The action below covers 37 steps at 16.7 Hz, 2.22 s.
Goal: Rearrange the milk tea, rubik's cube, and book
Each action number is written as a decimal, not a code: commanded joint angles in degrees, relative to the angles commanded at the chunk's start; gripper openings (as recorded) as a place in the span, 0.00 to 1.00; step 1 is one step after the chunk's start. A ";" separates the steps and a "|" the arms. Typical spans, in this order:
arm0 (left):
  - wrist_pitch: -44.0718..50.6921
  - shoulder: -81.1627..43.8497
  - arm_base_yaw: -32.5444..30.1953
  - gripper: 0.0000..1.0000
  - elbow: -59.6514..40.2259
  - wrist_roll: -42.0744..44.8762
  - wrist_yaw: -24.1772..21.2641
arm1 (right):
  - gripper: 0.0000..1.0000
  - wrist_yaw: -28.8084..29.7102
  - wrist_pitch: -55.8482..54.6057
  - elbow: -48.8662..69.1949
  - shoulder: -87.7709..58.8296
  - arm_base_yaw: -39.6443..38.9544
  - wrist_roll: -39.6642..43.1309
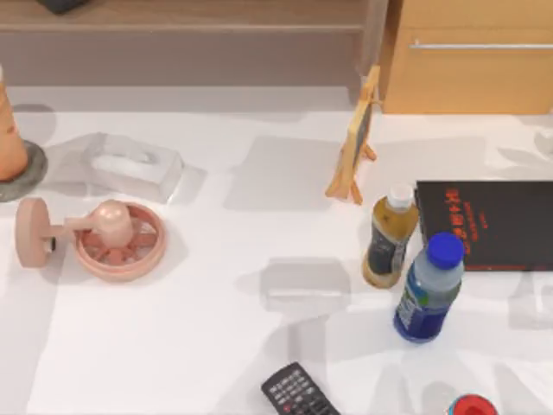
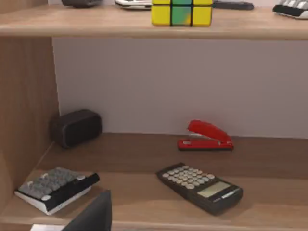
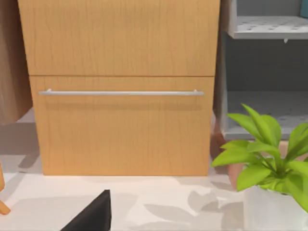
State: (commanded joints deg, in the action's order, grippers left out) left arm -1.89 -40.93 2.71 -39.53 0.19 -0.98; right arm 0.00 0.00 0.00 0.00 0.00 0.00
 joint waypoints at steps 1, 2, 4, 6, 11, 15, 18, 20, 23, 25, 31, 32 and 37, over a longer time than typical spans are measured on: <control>0.24 5.53 -0.28 1.00 5.18 -0.04 0.18 | 1.00 0.00 0.00 0.00 0.00 0.00 0.00; 0.48 10.89 -0.58 1.00 10.25 -0.07 0.33 | 1.00 0.00 0.00 0.00 0.00 0.00 0.00; 0.93 20.77 -1.18 1.00 19.68 -0.13 0.57 | 1.00 0.00 0.00 0.00 0.00 0.00 0.00; 1.31 29.02 -1.77 1.00 27.68 -0.17 0.75 | 1.00 0.00 0.00 0.00 0.00 0.00 0.00; 1.86 40.41 -2.67 1.00 39.01 -0.19 0.97 | 1.00 0.00 0.00 0.00 0.00 0.00 0.00; 1.89 40.93 -2.71 1.00 39.53 -0.19 0.99 | 1.00 0.00 0.00 0.00 0.00 0.00 0.00; 1.89 40.93 -2.71 1.00 39.53 -0.19 0.99 | 1.00 -0.14 -0.28 0.57 -0.58 0.23 0.02; 1.89 40.93 -2.71 1.00 39.53 -0.19 0.99 | 1.00 -0.93 -1.63 3.51 -3.56 1.32 0.09; 1.89 40.93 -2.71 1.00 39.53 -0.19 0.99 | 1.00 -3.27 -5.06 11.60 -12.61 4.11 0.20; 1.89 40.93 -2.71 1.00 39.53 -0.19 0.99 | 1.00 -5.46 -7.94 18.67 -21.67 6.44 0.25; 1.89 40.93 -2.71 1.00 39.53 -0.19 0.99 | 1.00 -13.48 -17.97 43.69 -58.99 14.51 0.35; 1.89 40.93 -2.71 1.00 39.53 -0.19 0.99 | 1.00 -14.86 -19.70 48.00 -65.69 15.89 0.37; 1.89 40.93 -2.71 1.00 39.53 -0.19 0.99 | 1.00 -20.99 -27.66 67.64 -95.80 22.23 0.44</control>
State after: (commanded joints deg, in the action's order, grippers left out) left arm 0.00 0.00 0.00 0.00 0.00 0.00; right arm -20.99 -27.66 67.64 -95.80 22.23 0.44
